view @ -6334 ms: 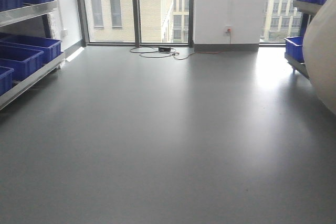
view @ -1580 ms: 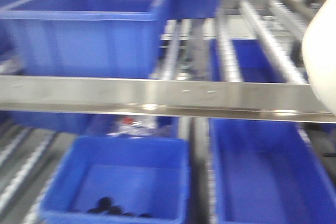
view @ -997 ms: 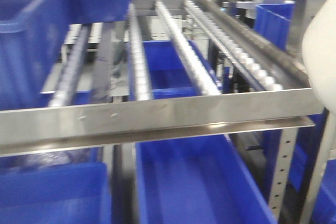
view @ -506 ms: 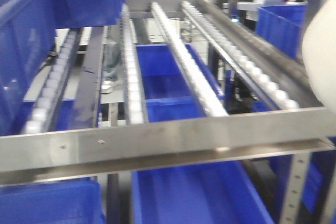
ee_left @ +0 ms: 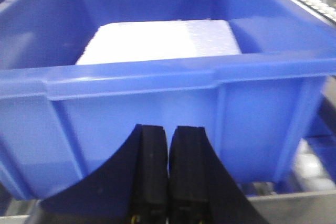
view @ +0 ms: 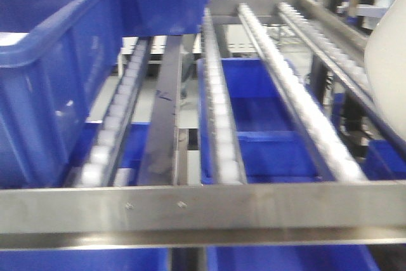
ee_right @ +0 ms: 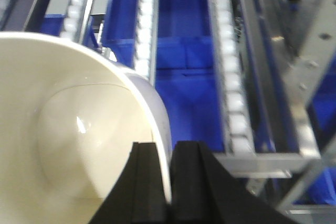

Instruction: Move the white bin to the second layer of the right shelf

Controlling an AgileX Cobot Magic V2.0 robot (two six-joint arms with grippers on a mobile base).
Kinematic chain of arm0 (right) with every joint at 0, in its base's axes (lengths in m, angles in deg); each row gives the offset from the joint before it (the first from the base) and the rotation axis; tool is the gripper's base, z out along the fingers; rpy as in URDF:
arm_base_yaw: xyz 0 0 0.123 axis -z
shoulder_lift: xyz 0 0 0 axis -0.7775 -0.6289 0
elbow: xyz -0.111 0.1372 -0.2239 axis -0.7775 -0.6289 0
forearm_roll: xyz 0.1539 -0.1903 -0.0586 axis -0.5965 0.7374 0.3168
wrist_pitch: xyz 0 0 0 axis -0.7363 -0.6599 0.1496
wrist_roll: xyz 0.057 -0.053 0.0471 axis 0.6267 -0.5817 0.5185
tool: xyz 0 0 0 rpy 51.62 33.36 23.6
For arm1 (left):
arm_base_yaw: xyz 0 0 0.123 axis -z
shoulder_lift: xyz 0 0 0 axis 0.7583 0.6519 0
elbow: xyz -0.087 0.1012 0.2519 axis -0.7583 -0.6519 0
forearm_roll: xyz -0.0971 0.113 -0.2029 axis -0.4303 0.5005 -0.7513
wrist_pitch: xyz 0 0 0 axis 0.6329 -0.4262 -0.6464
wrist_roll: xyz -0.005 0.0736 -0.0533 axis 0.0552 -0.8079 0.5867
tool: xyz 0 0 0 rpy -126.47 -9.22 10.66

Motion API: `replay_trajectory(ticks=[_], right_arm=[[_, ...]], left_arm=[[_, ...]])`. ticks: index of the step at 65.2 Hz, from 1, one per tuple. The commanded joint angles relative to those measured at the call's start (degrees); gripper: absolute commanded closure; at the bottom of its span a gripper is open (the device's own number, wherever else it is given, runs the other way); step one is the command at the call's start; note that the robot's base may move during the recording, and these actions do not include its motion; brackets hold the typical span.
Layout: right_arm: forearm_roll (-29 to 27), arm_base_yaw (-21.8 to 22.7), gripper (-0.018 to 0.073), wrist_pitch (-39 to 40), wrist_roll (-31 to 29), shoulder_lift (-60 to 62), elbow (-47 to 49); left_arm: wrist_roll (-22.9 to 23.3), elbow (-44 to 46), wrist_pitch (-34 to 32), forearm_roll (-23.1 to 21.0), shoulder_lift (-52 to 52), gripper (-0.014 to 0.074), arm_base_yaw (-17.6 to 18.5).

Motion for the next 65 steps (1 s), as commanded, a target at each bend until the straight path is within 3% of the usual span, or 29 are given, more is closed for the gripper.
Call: replay_trajectory(ticks=[1, 65], right_arm=[[-0.05, 0.21, 0.0512, 5.46, -0.19, -0.18, 1.86], [-0.05, 0.21, 0.0512, 5.46, -0.19, -0.18, 1.86]], left_arm=[[0.30, -2.11, -4.89, 0.00, -0.92, 0.0512, 0.32], [0.30, -2.11, -4.89, 0.00, -0.92, 0.0512, 0.32]])
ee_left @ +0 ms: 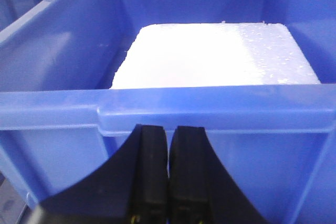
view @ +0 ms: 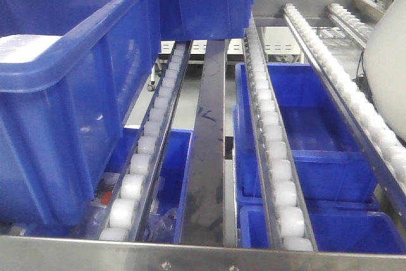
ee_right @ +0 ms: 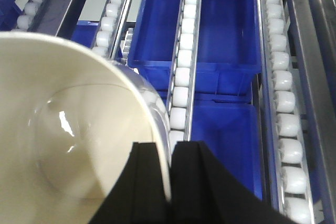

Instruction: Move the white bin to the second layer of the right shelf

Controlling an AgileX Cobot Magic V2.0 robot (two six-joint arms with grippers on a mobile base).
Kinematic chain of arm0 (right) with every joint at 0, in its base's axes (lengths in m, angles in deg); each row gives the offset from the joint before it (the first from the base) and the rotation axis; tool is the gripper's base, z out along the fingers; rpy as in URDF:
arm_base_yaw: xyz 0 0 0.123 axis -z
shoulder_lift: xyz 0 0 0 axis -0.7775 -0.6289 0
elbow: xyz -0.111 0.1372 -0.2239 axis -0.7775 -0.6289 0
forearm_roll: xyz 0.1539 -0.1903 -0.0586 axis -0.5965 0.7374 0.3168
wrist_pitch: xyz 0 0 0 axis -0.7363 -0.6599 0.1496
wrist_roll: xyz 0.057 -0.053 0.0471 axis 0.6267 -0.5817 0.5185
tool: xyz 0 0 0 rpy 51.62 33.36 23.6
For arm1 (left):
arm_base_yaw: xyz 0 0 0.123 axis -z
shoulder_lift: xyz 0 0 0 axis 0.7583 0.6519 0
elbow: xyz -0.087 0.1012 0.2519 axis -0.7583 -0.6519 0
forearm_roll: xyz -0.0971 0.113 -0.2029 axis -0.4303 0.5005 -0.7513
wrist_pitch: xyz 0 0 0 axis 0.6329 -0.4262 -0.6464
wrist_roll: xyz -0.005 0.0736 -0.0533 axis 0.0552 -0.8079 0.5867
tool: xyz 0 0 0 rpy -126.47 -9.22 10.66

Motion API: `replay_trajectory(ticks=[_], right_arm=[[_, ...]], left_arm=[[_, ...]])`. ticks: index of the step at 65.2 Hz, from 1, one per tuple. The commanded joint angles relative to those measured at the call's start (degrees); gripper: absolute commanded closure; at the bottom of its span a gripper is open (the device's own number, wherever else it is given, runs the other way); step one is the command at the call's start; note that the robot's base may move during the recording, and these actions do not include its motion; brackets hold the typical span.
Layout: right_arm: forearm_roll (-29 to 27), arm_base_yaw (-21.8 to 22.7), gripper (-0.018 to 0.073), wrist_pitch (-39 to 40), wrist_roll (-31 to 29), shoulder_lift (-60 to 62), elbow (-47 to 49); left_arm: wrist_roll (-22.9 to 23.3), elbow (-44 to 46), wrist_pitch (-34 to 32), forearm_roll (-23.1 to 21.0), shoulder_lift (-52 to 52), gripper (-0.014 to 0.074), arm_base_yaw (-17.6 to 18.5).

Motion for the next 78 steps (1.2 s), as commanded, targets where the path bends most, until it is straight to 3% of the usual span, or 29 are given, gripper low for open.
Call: replay_trajectory(ticks=[1, 52, 63, 78], right_arm=[[-0.05, 0.21, 0.0512, 5.46, -0.19, -0.18, 1.86], [-0.09, 0.21, 0.0512, 5.55, -0.19, -0.18, 1.73], [4.58, 0.21, 0.0512, 5.99, -0.25, -1.70, 0.43], [1.65, 0.21, 0.0510, 13.72, -0.05, -10.80, -0.86]], left_arm=[[0.30, -2.11, -4.89, 0.00, -0.92, 0.0512, 0.32], [0.30, -2.11, -4.89, 0.00, -0.92, 0.0512, 0.32], [0.30, -2.11, -4.89, 0.00, -0.92, 0.0512, 0.32], [0.30, -2.11, -4.89, 0.00, -0.92, 0.0512, 0.32]])
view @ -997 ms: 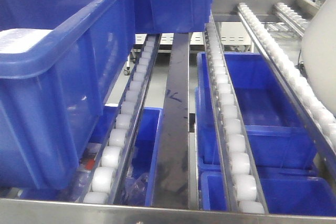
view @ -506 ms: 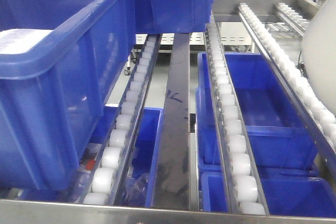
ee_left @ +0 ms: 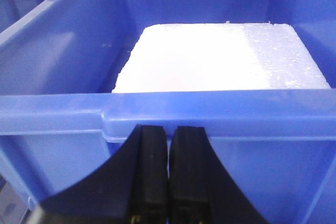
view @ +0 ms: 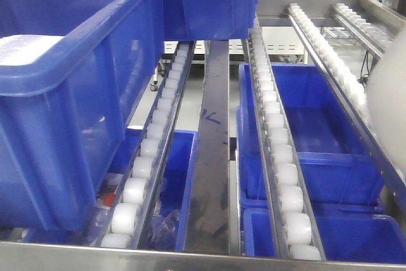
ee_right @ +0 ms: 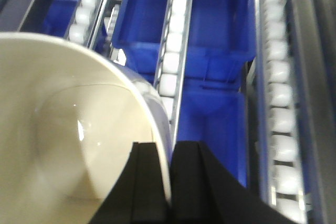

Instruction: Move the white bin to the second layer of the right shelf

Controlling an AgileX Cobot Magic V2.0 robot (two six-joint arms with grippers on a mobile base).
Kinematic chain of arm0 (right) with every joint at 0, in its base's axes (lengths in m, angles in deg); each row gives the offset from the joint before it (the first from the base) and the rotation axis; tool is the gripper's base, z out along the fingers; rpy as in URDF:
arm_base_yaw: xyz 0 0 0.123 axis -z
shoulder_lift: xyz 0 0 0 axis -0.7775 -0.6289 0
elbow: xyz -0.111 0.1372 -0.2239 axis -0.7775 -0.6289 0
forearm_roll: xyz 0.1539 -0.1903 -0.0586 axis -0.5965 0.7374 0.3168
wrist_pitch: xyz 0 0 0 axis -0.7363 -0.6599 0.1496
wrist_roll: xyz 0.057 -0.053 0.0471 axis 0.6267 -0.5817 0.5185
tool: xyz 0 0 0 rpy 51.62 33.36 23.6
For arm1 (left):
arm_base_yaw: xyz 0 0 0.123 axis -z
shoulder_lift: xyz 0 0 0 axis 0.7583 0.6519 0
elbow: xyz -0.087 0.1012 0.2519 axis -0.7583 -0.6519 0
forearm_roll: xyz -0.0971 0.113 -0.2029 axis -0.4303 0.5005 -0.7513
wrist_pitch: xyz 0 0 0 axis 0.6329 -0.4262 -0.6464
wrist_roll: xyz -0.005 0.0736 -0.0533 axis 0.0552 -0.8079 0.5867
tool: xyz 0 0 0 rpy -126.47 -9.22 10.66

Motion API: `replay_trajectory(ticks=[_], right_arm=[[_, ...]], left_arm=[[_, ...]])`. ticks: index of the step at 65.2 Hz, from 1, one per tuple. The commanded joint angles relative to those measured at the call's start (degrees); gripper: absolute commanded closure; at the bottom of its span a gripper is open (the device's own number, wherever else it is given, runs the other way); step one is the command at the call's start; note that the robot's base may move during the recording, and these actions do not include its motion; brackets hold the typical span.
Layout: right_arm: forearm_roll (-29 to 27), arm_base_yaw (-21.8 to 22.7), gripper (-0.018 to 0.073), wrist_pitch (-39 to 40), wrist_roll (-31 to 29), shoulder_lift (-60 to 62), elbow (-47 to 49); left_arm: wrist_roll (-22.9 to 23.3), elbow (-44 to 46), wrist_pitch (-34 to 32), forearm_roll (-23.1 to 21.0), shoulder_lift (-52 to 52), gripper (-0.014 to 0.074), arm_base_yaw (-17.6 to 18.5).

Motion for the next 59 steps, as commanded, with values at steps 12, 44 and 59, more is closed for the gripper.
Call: replay_trajectory(ticks=[12, 44, 59], right_arm=[[-6.54, 0.21, 0.0510, 13.91, 0.02, -13.79, 1.73], [-9.36, 0.21, 0.0501, 20.93, 1.74, -28.89, 1.73], [-9.56, 0.21, 0.0372, 20.63, 1.74, -29.09, 1.73]], left_arm=[[0.30, -2.11, -4.89, 0.00, -0.92, 0.0512, 0.32], [0.30, -2.11, -4.89, 0.00, -0.92, 0.0512, 0.32], [0.30, -2.11, -4.89, 0.00, -0.92, 0.0512, 0.32]])
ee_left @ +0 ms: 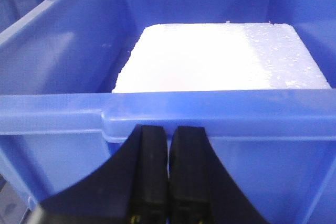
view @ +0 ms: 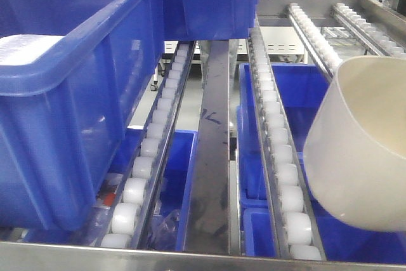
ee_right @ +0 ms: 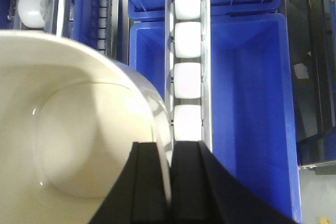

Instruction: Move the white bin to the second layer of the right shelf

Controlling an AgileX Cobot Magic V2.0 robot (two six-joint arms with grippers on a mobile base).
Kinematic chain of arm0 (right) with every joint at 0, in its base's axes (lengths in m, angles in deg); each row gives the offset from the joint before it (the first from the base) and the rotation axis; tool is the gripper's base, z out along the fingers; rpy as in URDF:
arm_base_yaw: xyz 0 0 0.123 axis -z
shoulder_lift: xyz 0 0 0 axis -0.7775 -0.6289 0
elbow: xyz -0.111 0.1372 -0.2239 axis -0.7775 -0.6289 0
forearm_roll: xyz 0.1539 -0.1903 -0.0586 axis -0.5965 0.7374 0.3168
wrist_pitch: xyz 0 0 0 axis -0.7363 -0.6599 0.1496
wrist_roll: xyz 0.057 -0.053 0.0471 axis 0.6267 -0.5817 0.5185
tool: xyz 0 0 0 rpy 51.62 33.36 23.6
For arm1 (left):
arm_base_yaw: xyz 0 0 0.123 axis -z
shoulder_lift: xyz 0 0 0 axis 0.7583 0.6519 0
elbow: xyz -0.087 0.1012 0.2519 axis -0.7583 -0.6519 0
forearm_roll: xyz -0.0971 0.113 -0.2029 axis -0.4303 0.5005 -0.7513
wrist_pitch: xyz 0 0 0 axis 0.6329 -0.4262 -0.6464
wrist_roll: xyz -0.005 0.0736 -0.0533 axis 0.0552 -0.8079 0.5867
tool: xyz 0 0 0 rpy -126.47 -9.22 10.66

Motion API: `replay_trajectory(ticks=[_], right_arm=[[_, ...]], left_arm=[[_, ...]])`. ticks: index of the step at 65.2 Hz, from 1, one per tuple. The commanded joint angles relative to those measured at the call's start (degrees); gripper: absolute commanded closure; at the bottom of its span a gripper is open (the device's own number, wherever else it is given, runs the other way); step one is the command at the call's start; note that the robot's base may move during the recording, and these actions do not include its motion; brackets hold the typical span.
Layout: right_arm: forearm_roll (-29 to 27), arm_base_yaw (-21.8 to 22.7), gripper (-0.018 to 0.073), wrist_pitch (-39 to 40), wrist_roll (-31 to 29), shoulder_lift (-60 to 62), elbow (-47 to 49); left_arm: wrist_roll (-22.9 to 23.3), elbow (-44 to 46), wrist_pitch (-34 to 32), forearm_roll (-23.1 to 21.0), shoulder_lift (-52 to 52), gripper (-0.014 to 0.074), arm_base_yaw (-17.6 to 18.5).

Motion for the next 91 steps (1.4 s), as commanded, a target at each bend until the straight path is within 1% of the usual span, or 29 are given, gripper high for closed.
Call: replay_trajectory(ticks=[1, 4, 5, 6, 9, 11, 14, 21, 33, 43, 52, 58, 68, 70, 73, 79, 91], right_arm=[[-0.76, 0.21, 0.0347, 4.58, 0.25, 0.60, 1.82], [-1.02, 0.21, 0.0247, 4.43, 0.25, 0.60, 1.82], [-1.02, 0.21, 0.0233, 4.38, 0.25, 0.60, 1.82], [-1.18, 0.21, 0.0192, 4.29, 0.25, 0.60, 1.87], [-1.56, 0.21, 0.0115, 3.65, 0.25, 0.60, 2.02], [-1.98, 0.21, 0.0089, 2.87, 0.25, 0.66, 2.10], [-2.63, 0.21, 0.0076, 2.15, 0.25, 0.72, 2.10], [-2.89, 0.21, 0.0106, 1.26, 0.25, 1.07, 2.10], [-2.83, 0.21, 0.0192, 1.02, 0.19, 4.29, 2.10], [-2.83, 0.21, 0.0208, -0.92, -1.06, 9.58, 2.10], [-1.70, 0.21, 0.0213, -4.63, -1.34, 15.06, 2.10], [-1.15, 0.21, 0.0284, -8.29, -3.32, 18.87, 2.10], [0.80, 0.21, 0.0492, -14.73, -8.02, 25.35, 2.10], [1.07, 0.21, 0.0520, -15.86, -8.63, 26.43, 2.10], [1.20, 0.21, 0.0502, -17.30, -9.31, 28.28, 2.10], [1.27, 0.21, 0.0503, -19.51, -10.34, 32.15, 2.10], [1.39, 0.21, 0.0503, -18.92, -10.69, 40.70, 2.10]], left_arm=[[0.30, -2.11, -4.89, 0.00, -0.92, 0.0512, 0.32], [0.30, -2.11, -4.89, 0.00, -0.92, 0.0512, 0.32], [0.30, -2.11, -4.89, 0.00, -0.92, 0.0512, 0.32], [0.30, -2.11, -4.89, 0.00, -0.92, 0.0512, 0.32], [0.30, -2.11, -4.89, 0.00, -0.92, 0.0512, 0.32], [0.30, -2.11, -4.89, 0.00, -0.92, 0.0512, 0.32], [0.30, -2.11, -4.89, 0.00, -0.92, 0.0512, 0.32], [0.30, -2.11, -4.89, 0.00, -0.92, 0.0512, 0.32], [0.30, -2.11, -4.89, 0.00, -0.92, 0.0512, 0.32], [0.30, -2.11, -4.89, 0.00, -0.92, 0.0512, 0.32], [0.30, -2.11, -4.89, 0.00, -0.92, 0.0512, 0.32], [0.30, -2.11, -4.89, 0.00, -0.92, 0.0512, 0.32], [0.30, -2.11, -4.89, 0.00, -0.92, 0.0512, 0.32], [0.30, -2.11, -4.89, 0.00, -0.92, 0.0512, 0.32], [0.30, -2.11, -4.89, 0.00, -0.92, 0.0512, 0.32], [0.30, -2.11, -4.89, 0.00, -0.92, 0.0512, 0.32], [0.30, -2.11, -4.89, 0.00, -0.92, 0.0512, 0.32]])
